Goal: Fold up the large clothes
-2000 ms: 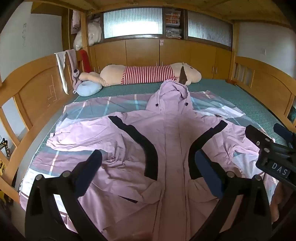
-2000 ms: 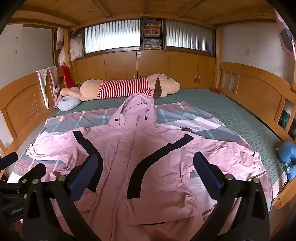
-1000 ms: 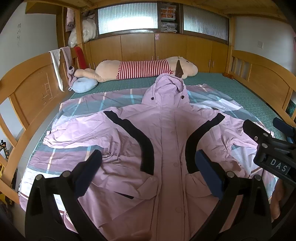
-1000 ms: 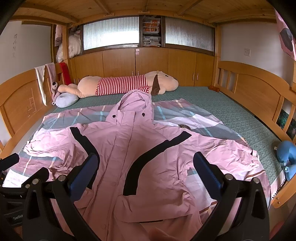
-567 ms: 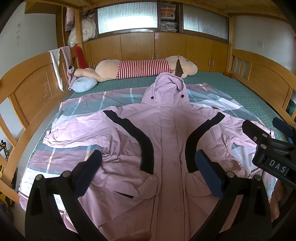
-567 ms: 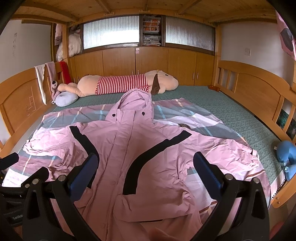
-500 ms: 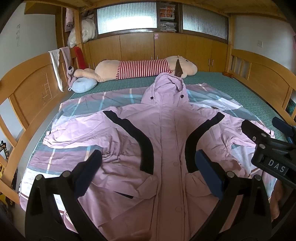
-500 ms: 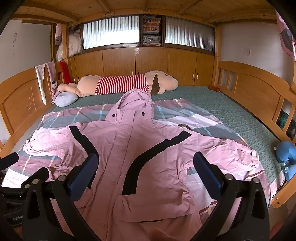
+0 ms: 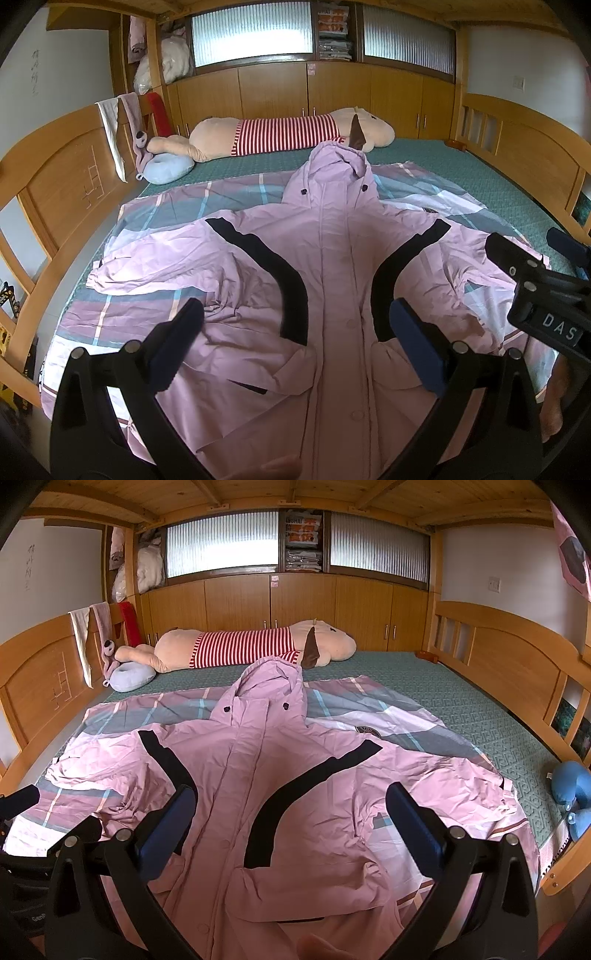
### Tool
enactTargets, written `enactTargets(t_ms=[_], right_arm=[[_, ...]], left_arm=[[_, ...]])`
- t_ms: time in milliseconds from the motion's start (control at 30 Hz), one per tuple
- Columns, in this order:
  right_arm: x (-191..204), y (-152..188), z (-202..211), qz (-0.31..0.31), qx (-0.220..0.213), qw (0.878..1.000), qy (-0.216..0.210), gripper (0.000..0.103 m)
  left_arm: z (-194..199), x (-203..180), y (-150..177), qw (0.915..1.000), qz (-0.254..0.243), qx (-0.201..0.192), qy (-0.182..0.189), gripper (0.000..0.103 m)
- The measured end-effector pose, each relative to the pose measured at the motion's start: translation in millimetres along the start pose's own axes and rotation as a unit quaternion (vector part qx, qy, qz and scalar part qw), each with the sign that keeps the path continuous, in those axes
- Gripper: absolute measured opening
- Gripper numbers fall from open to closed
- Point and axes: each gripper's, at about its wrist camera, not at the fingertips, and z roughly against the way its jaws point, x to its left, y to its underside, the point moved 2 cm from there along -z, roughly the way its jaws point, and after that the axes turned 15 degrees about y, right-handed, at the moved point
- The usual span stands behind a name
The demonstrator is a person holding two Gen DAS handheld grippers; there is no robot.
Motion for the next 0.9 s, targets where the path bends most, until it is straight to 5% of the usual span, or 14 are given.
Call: enactTargets(t_ms=[900], right_arm=[[4,3,-12,0.005,0.011,1.0,-0.003,0.102]], left_arm=[[-10,1,-1,0.9999,0.001,0.014,0.005,0.101]])
